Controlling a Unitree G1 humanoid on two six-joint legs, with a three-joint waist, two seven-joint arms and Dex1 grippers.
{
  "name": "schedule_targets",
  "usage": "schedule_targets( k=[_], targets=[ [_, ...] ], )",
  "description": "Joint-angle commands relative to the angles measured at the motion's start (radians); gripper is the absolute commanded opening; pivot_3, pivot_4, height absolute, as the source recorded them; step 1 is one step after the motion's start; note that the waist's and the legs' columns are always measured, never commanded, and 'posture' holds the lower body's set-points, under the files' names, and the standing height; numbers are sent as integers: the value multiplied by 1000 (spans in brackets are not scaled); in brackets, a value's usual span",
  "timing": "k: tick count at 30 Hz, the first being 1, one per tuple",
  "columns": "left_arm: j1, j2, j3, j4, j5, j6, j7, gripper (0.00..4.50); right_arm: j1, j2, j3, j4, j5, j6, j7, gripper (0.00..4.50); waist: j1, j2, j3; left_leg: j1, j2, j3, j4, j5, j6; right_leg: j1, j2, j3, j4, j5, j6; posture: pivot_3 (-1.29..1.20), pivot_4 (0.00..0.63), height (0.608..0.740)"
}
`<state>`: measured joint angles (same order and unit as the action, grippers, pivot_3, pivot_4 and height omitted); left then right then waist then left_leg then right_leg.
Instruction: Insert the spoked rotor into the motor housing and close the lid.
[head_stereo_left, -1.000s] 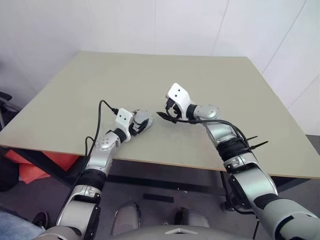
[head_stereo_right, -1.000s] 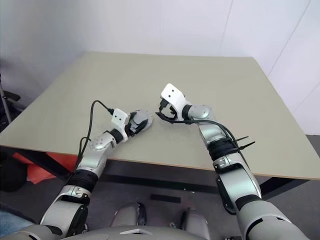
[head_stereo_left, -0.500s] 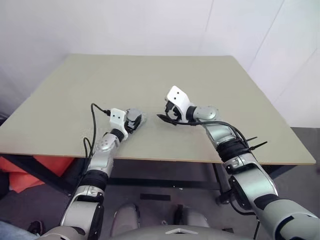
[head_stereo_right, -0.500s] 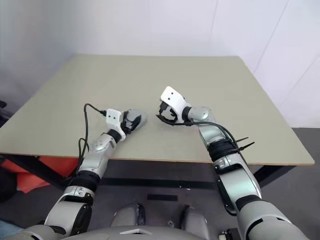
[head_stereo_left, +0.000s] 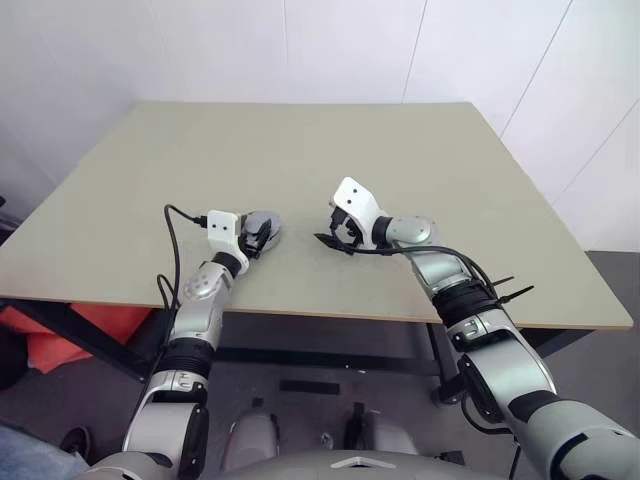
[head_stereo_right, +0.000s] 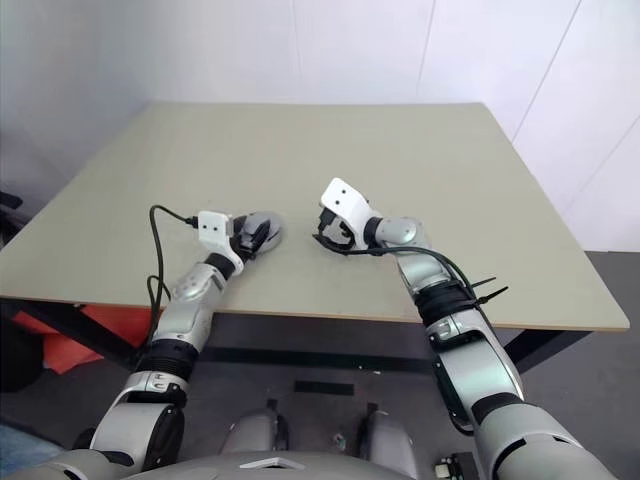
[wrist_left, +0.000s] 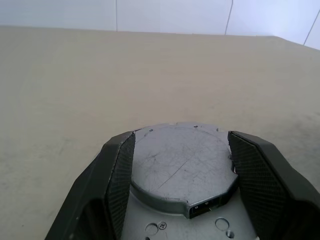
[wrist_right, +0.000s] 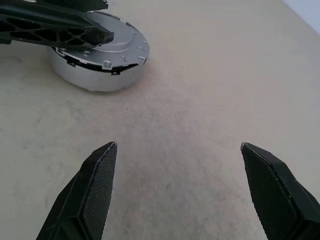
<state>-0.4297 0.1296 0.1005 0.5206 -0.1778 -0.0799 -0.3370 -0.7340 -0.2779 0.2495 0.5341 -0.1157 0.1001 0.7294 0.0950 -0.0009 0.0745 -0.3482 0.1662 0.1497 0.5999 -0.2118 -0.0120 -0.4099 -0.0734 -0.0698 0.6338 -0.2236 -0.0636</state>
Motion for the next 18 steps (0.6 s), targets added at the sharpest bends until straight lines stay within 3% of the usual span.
schedule_targets(
  k=[1,3,14,18],
  targets=[
    [-8,4,7,10,15,-4,31,3064,-19,-4,-6,-33,5,-12,2,4500,-2,1,0,1,2,1,-2,0,-1,3,1,-2,-4,0,1,0,0,740],
    [-12,7,7,13,26,-18,46,3064,-18,-5,-6,-33,5,-11,2,4500,-3,0,0,0,6,1,-6,1,-2,6,1,-8,-14,0,1,0,0,740],
    [-41,18,9,14,42,-94,55,3064,-19,-4,2,-24,-8,-20,-3,4500,-3,0,0,-1,5,1,-6,2,-2,7,1,-8,-16,1,2,0,0,740],
    [-40,18,9,15,36,-104,48,3064,-18,-4,3,-25,-11,-20,-2,4500,-3,0,0,-1,5,1,-5,2,-2,7,1,-8,-16,5,-4,0,0,740]
  ],
)
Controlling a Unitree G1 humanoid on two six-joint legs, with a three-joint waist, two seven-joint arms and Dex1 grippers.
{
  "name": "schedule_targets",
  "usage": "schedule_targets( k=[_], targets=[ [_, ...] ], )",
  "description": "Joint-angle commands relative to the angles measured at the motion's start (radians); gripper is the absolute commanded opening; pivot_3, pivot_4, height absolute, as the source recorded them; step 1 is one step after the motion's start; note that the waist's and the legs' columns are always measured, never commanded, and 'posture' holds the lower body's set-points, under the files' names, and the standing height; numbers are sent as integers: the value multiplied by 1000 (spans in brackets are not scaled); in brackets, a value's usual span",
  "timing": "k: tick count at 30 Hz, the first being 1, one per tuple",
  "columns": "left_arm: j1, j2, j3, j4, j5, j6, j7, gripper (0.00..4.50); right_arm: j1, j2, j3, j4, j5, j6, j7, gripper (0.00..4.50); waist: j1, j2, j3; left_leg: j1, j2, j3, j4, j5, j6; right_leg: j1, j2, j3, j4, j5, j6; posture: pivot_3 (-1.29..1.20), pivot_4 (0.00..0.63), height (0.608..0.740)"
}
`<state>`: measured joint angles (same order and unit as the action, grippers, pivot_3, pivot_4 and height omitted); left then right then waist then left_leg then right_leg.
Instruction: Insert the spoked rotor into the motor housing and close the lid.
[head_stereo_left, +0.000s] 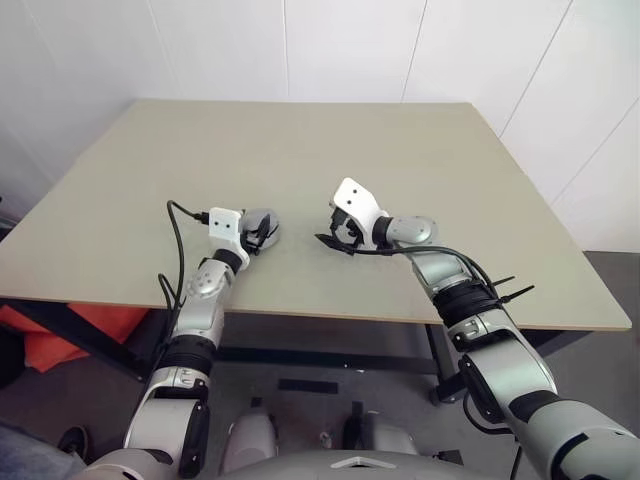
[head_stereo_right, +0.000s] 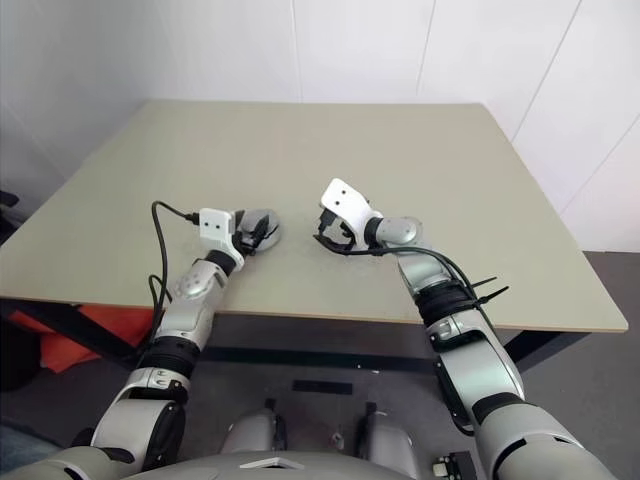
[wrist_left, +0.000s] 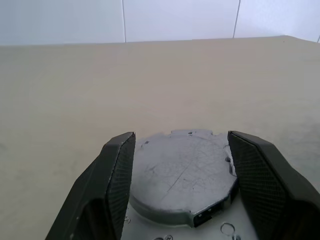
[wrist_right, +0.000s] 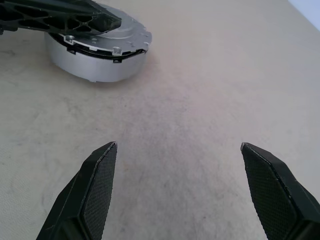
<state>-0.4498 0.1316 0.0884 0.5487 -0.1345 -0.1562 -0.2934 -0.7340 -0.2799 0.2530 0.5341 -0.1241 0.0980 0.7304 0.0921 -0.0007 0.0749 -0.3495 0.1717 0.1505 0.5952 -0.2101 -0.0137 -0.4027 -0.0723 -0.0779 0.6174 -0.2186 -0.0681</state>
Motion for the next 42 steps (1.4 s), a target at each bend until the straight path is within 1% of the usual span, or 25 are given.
schedule_targets(
  k=[1,13,20,22,26,30,34,37,39,42],
  targets=[
    [-19,16,22,-13,-8,-30,4,3064,-18,-3,0,-25,-3,-18,-3,4500,0,0,0,0,0,0,0,0,0,0,0,0,0,0,0,0,0,740],
    [-12,22,11,1,11,-13,10,3064,-18,-3,1,-23,-11,-23,-4,4500,-2,0,0,-1,0,0,0,-1,2,-1,0,0,-1,0,-1,0,0,740],
    [14,3,-12,-38,-33,66,-77,3064,-19,-1,1,-23,-14,-28,-8,4500,1,0,0,-1,0,0,0,-1,2,0,0,0,0,0,-1,0,0,740],
    [25,-2,-15,-73,-65,108,-117,3064,-18,-1,2,-23,-15,-28,-10,4500,2,0,0,-1,0,0,0,-1,2,0,0,0,0,0,-1,0,0,740],
    [43,-3,-7,-203,-174,233,-213,3064,-20,0,-8,-26,0,-7,2,4500,6,0,0,-1,-1,0,0,-1,2,0,-1,0,0,0,-1,0,0,740],
    [41,24,10,-328,-260,340,-272,3064,-28,1,-19,-24,5,-4,-6,4500,4,-1,0,-2,-1,1,1,-2,2,0,-1,0,0,0,-1,0,0,740],
    [30,57,57,-439,-374,449,-305,3064,-38,10,-33,-19,24,6,-2,4500,-1,-1,0,-1,0,1,1,-1,2,0,-1,0,0,0,-2,0,0,740],
    [26,75,89,-483,-438,509,-310,3064,-47,19,-44,-17,43,24,3,4500,-3,0,1,-1,0,1,1,-1,2,0,-1,0,1,0,-2,0,0,740],
    [20,85,129,-477,-468,523,-293,3064,-56,32,-55,-15,67,47,13,4500,-3,0,1,-1,0,1,1,-1,2,0,-1,0,1,0,-2,0,0,740],
    [21,107,158,-427,-437,495,-264,3064,-70,57,-68,-5,92,71,13,4500,-9,0,1,-1,0,1,1,-1,2,0,-1,0,1,0,-2,0,0,740]
  ],
)
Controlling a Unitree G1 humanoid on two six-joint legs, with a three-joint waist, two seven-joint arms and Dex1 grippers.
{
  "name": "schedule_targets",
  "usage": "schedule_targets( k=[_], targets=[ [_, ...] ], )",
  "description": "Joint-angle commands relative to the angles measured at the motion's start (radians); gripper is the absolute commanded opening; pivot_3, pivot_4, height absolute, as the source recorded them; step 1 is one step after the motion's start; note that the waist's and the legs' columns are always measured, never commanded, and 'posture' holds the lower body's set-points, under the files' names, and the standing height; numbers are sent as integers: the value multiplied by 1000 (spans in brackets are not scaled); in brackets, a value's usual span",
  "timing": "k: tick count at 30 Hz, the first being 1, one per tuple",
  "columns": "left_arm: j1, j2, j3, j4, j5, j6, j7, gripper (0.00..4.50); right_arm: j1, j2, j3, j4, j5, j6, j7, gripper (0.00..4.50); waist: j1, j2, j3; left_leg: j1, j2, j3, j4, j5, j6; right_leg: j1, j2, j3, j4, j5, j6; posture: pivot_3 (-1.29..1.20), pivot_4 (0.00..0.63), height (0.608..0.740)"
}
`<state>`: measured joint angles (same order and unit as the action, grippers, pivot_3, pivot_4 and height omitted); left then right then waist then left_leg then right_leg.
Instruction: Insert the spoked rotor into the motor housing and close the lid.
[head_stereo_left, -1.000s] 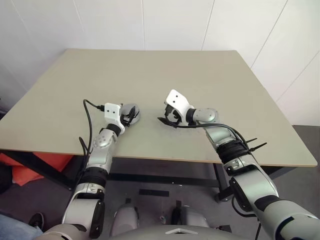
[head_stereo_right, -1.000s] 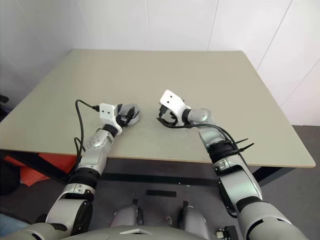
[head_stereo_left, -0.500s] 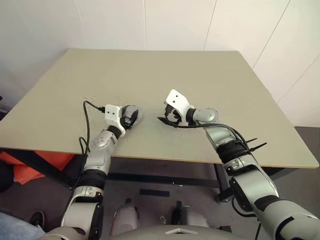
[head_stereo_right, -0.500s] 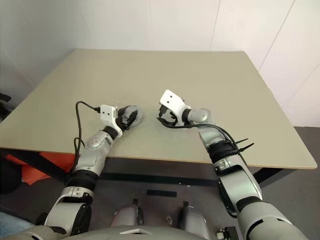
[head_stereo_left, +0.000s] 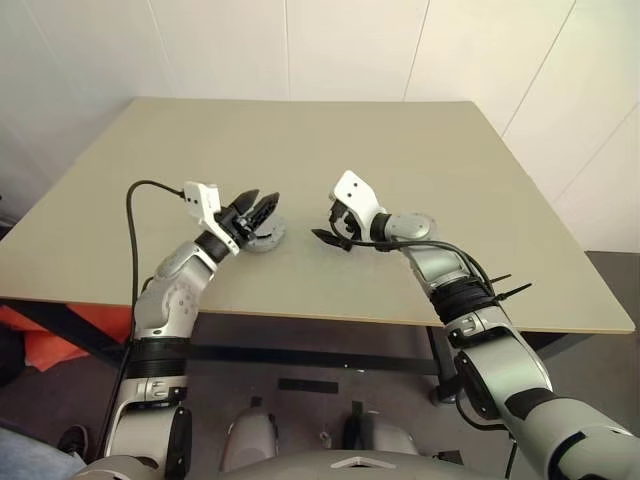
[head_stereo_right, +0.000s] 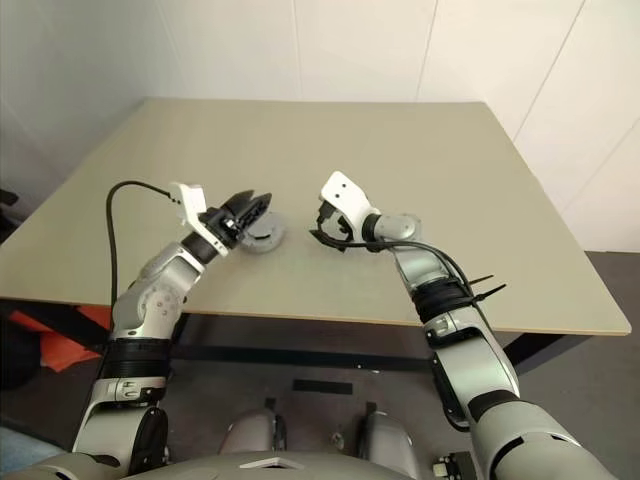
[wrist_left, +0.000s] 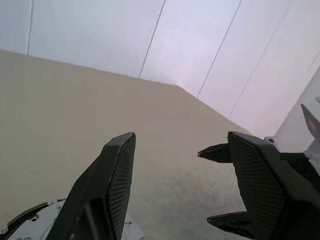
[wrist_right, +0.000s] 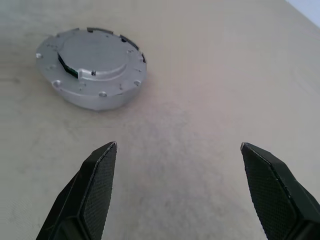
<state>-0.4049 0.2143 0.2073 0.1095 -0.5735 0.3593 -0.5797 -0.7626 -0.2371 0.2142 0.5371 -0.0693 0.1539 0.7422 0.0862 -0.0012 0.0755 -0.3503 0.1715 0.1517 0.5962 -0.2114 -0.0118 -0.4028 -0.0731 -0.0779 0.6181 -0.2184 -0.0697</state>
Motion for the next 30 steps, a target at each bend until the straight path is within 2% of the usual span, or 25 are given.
schedule_targets(
  k=[1,5,16,30],
  targets=[
    [-19,31,43,30,23,-36,37,3064,-44,29,-31,-4,52,23,13,4500,-6,0,0,0,0,0,0,0,0,0,0,0,0,0,0,0,0,740],
    [2,48,52,90,87,-96,76,3064,-69,90,-21,44,59,14,1,4500,-16,0,0,0,0,0,0,0,0,0,0,0,0,0,0,0,0,740],
    [45,31,45,91,114,-121,94,3064,-153,272,17,252,23,-64,-56,4500,-18,0,0,0,0,-1,0,0,0,0,0,0,0,0,0,0,0,740],
    [118,39,11,18,102,-82,60,3064,-260,357,-20,542,7,-178,-166,4500,-18,1,1,0,0,-1,0,0,-1,0,0,0,1,0,0,0,0,740]
  ],
)
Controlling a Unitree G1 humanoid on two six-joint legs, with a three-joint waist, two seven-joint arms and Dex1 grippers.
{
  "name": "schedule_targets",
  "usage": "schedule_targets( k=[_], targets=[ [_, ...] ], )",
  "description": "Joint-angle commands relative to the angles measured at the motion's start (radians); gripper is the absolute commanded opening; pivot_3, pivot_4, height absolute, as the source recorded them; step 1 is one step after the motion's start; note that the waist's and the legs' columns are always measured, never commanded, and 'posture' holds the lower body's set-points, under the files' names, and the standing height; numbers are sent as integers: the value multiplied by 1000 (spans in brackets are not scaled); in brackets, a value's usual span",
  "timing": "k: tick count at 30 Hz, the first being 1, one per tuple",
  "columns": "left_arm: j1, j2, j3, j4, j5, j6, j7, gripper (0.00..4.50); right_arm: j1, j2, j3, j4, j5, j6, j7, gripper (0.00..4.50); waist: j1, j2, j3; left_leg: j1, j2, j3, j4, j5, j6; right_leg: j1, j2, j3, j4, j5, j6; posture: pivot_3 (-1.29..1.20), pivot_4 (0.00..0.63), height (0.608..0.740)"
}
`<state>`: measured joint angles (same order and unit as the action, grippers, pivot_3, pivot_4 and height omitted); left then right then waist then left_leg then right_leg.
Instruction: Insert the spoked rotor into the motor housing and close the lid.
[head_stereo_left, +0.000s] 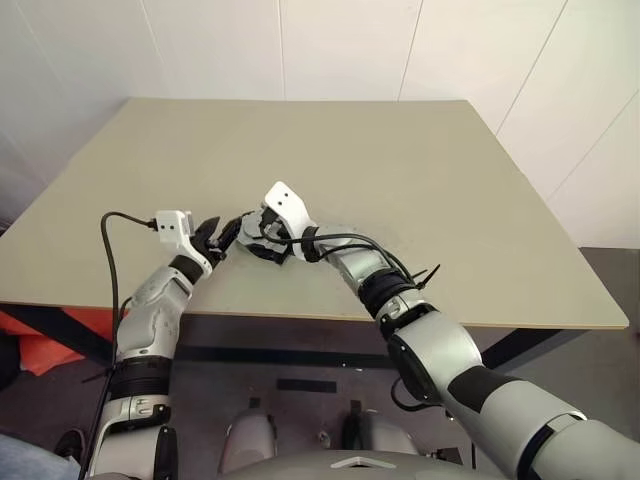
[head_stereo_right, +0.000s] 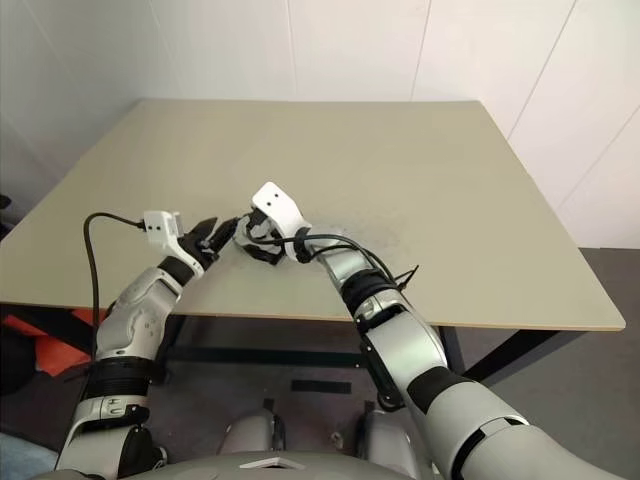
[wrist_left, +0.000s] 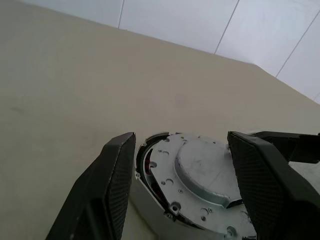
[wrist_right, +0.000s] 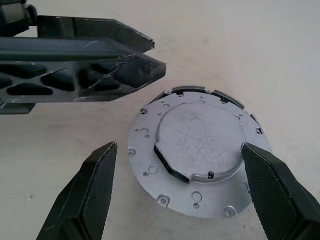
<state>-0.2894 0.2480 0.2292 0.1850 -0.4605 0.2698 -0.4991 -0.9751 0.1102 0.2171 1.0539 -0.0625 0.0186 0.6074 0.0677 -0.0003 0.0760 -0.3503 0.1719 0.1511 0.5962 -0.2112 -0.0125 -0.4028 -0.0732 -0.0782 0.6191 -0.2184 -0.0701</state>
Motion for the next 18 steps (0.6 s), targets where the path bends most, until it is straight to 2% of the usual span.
schedule_targets(
  k=[1,10,18],
  targets=[
    [7,8,-15,-64,-14,14,-27,3064,-57,11,-34,45,3,-45,-42,4500,0,0,0,0,0,0,0,0,0,0,0,0,0,0,0,0,0,740],
    [31,10,-28,-85,-7,29,-40,3064,-106,9,-87,129,7,-62,-88,4500,-1,0,0,0,0,0,0,0,0,0,0,0,1,0,0,0,0,740],
    [32,16,-23,-84,-11,31,-40,3064,-93,29,-85,124,4,-61,-62,4500,-1,0,0,0,0,0,0,0,0,0,0,0,1,0,0,0,0,740]
  ],
)
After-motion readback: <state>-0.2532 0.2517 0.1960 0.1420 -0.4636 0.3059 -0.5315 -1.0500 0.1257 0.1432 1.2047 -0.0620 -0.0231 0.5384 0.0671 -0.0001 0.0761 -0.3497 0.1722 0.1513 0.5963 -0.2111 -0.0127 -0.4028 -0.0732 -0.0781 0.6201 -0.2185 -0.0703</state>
